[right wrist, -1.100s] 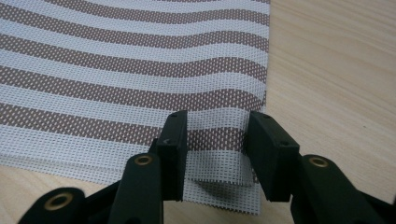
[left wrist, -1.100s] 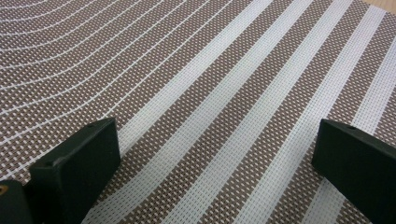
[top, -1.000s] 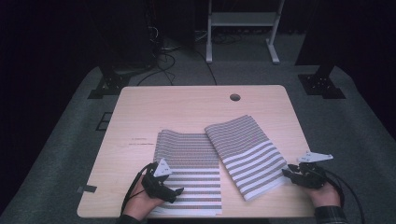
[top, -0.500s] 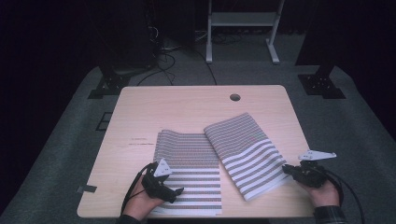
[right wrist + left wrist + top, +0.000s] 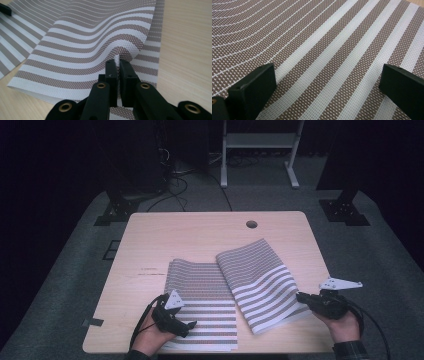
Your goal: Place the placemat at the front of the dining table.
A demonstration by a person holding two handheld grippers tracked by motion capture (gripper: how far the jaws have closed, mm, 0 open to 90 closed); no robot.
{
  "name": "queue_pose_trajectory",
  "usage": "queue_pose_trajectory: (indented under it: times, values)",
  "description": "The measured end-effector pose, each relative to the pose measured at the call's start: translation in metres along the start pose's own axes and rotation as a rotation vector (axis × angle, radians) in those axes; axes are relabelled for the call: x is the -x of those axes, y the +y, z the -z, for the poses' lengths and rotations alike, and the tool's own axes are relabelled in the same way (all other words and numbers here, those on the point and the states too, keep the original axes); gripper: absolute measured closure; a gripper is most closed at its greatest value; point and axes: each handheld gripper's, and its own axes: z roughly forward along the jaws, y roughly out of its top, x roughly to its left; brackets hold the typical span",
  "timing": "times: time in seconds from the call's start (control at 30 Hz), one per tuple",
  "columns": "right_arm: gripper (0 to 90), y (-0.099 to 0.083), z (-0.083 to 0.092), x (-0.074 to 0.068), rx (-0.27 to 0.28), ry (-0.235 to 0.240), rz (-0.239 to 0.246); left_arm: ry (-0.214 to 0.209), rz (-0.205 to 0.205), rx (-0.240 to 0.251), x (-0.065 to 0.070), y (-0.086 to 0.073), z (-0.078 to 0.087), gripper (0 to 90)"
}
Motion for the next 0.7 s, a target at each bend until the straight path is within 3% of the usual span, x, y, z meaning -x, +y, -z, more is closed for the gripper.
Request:
queue_pose_trajectory:
  times: [0.2, 0.7]
  values:
    - [85.8, 0.01, 0.002, -0.011, 0.062, 0.034, 0.004, 0.0, 0.0, 0.001, 0.0, 0.0, 0.0, 0.0]
    - [85.9, 0.038, -0.01, -0.041, 0.12, 0.087, 0.082, -0.001, 0.0, -0.002, 0.0, 0.0, 0.0, 0.0]
